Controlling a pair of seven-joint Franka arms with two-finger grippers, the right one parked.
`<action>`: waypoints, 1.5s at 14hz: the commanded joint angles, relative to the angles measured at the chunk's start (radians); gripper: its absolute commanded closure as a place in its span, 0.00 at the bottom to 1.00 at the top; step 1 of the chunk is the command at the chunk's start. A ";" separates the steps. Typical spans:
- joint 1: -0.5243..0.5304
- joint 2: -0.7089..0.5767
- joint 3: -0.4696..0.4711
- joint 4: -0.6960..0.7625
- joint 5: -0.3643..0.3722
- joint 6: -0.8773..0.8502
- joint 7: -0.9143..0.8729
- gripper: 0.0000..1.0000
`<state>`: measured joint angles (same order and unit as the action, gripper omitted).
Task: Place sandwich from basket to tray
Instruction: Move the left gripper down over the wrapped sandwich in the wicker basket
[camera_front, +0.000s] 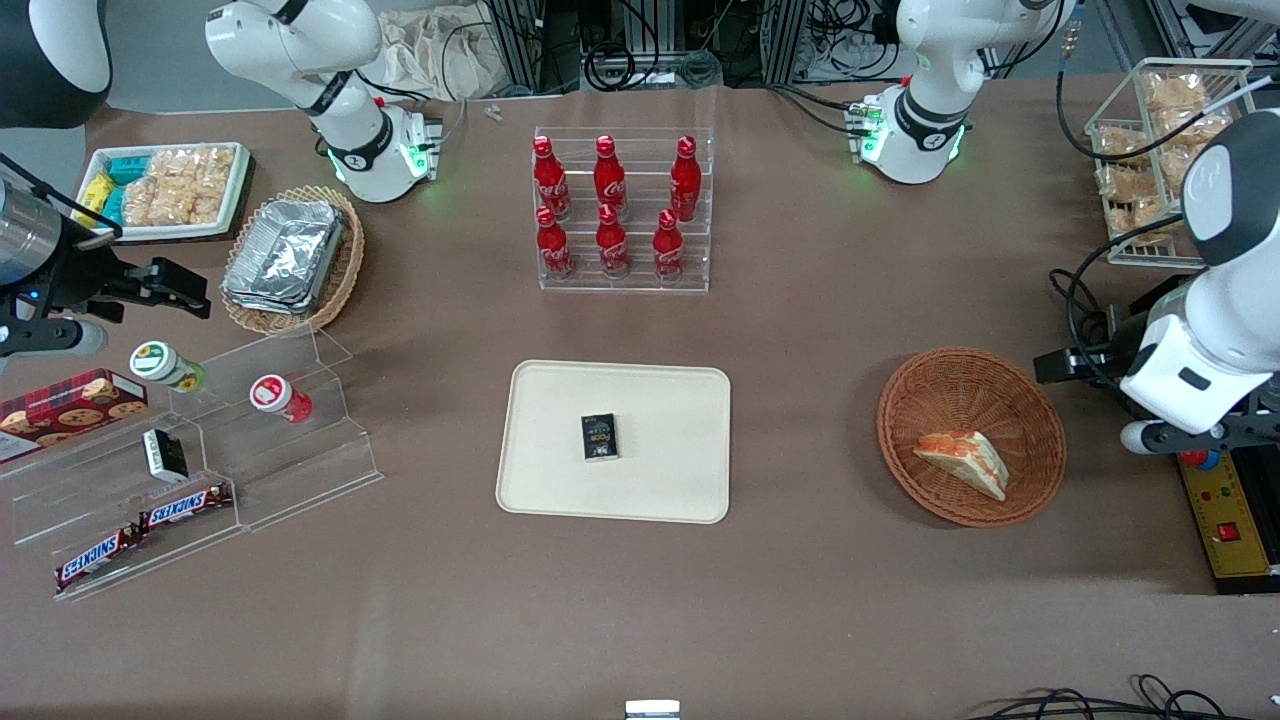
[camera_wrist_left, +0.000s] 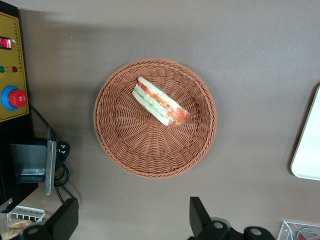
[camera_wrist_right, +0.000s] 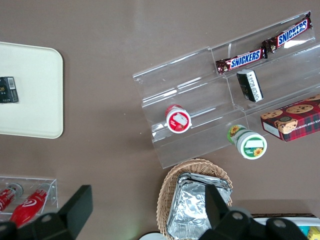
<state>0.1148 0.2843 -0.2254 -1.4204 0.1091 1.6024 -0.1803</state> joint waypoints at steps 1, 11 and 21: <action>0.003 0.015 -0.003 0.032 -0.017 -0.038 0.010 0.00; -0.007 0.194 0.000 -0.103 0.009 0.309 -0.704 0.00; 0.002 0.302 -0.002 -0.175 0.076 0.425 -0.874 0.00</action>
<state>0.1140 0.5901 -0.2218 -1.5620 0.1684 2.0158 -1.0185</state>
